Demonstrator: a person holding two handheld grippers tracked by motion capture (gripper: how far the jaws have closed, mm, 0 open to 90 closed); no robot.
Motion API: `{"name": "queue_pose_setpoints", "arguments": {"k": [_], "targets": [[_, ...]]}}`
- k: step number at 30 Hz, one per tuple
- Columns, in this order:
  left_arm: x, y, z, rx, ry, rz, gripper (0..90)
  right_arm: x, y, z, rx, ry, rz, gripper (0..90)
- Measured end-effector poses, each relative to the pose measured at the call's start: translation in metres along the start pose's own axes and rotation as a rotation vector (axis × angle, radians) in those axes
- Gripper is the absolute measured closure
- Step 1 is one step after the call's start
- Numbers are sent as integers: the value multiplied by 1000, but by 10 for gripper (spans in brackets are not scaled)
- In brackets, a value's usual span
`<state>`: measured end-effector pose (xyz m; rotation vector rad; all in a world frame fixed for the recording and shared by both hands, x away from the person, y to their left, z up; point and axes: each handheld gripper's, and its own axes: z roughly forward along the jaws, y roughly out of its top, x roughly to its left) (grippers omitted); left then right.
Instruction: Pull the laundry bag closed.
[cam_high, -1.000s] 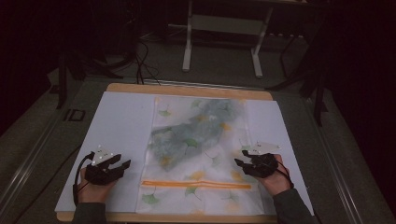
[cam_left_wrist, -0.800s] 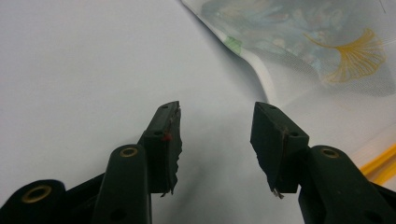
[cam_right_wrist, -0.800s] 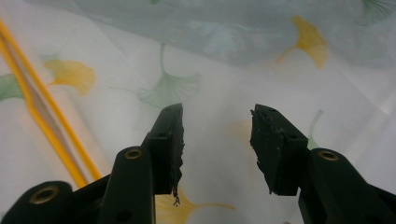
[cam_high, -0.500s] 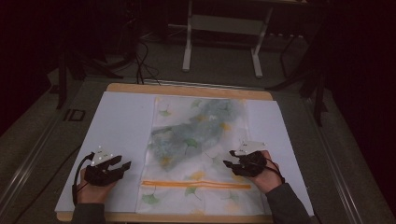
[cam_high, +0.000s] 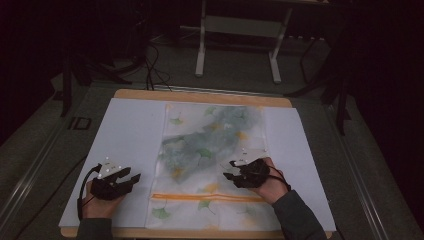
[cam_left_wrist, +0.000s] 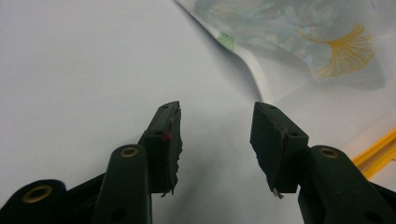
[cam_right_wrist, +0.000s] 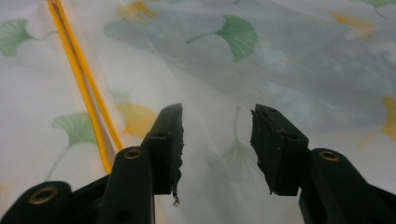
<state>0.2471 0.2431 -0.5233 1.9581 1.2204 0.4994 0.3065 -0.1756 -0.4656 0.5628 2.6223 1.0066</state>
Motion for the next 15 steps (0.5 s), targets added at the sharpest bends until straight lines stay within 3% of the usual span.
{"name": "queue_pose_setpoints", "arguments": {"k": [15], "targets": [[1,0,-2,3,9,-1,541,18,24,25,-4,55,-28,522]]}}
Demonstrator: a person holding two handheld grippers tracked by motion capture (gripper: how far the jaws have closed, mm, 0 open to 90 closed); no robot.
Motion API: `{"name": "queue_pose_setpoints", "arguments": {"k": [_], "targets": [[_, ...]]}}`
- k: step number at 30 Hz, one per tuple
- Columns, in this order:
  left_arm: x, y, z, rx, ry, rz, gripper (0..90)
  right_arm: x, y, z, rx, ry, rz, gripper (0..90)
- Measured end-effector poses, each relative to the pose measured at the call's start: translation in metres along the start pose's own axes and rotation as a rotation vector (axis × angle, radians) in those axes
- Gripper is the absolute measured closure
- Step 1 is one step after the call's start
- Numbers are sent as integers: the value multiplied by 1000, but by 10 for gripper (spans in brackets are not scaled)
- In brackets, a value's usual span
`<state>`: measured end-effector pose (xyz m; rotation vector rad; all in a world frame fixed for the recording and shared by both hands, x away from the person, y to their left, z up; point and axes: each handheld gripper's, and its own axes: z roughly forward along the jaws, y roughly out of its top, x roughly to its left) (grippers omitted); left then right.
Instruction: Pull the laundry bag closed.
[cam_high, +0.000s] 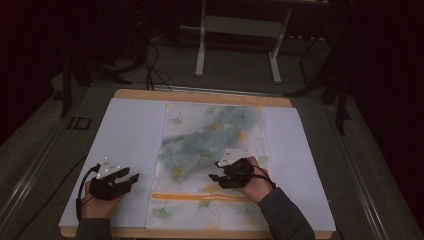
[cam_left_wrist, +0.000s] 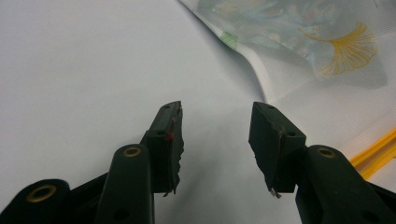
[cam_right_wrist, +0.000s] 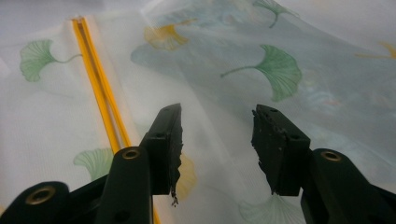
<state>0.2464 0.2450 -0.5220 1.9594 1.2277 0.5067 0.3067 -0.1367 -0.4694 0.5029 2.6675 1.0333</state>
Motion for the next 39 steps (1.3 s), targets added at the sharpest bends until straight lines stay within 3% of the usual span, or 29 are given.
{"name": "queue_pose_setpoints", "arguments": {"k": [39], "targets": [[2,-2,0,-5,-11,4,565,42,42,48,-20,104,-49,517]]}}
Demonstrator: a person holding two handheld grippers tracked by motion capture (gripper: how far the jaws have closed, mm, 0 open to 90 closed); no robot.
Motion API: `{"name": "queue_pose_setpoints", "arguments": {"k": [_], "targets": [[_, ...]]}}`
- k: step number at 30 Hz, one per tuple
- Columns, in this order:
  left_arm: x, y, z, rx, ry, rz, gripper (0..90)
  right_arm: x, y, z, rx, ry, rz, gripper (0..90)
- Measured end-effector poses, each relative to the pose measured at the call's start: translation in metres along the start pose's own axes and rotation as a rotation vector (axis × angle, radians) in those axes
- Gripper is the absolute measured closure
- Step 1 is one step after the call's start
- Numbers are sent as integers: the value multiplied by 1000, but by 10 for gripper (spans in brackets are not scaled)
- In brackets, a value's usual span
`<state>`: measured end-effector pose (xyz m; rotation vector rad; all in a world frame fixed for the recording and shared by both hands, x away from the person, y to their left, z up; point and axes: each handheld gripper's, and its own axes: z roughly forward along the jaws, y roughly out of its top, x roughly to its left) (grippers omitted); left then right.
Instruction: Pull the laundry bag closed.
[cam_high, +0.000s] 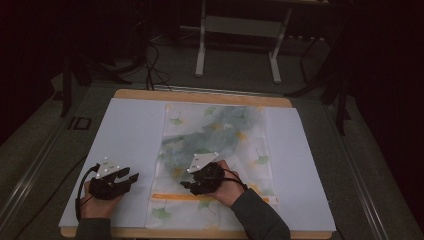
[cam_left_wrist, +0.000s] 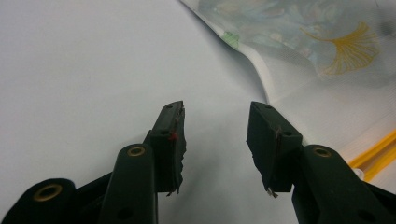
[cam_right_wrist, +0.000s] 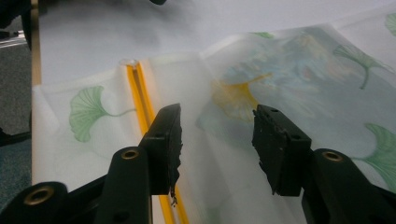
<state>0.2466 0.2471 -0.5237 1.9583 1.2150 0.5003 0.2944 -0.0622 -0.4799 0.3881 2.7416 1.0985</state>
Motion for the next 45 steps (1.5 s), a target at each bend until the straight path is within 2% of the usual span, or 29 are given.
{"name": "queue_pose_setpoints", "arguments": {"k": [11,20,31,45], "targets": [[-2,-2,-1,1,7,5,558,12,11,12,-9,17,-5,510],[1,-1,-1,1,23,3,550,13,15,21,-29,22,11,511],[1,0,-2,2,33,2,542,17,14,32,-18,40,21,533],[2,0,-2,-3,38,-1,533,33,27,55,-28,52,17,530]]}}
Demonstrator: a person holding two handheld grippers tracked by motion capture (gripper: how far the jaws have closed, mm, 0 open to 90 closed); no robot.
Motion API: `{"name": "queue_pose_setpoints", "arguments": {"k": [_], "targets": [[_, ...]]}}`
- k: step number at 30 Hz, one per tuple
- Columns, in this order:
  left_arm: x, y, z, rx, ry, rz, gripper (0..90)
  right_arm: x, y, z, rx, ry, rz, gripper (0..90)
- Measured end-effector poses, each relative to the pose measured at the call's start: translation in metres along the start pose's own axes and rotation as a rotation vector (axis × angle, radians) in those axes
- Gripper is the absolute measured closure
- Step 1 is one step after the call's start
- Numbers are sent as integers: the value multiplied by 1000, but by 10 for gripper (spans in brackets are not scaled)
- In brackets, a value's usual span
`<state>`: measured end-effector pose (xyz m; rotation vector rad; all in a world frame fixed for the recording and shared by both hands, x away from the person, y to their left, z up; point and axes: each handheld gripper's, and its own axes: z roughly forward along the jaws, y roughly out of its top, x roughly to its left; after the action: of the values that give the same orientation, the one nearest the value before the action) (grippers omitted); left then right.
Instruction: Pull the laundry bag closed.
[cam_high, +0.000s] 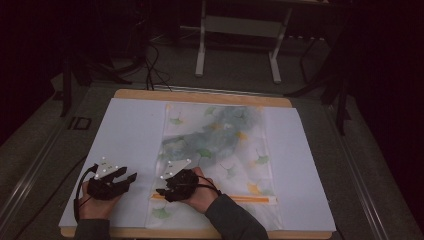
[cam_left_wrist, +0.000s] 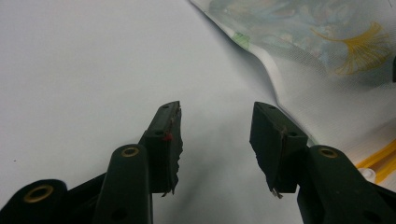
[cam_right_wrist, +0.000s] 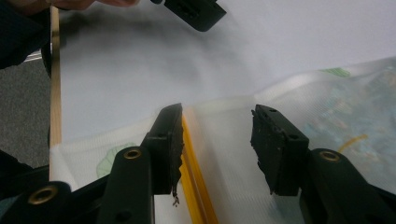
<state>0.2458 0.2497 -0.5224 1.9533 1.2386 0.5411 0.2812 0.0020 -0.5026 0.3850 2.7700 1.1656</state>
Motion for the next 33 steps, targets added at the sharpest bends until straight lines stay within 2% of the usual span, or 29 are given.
{"name": "queue_pose_setpoints", "arguments": {"k": [19,33], "targets": [[2,0,-1,2,6,1,531,6,6,21,17,-7,1,517],[4,-1,-3,-1,12,-4,531,7,11,29,16,-17,10,512]]}}
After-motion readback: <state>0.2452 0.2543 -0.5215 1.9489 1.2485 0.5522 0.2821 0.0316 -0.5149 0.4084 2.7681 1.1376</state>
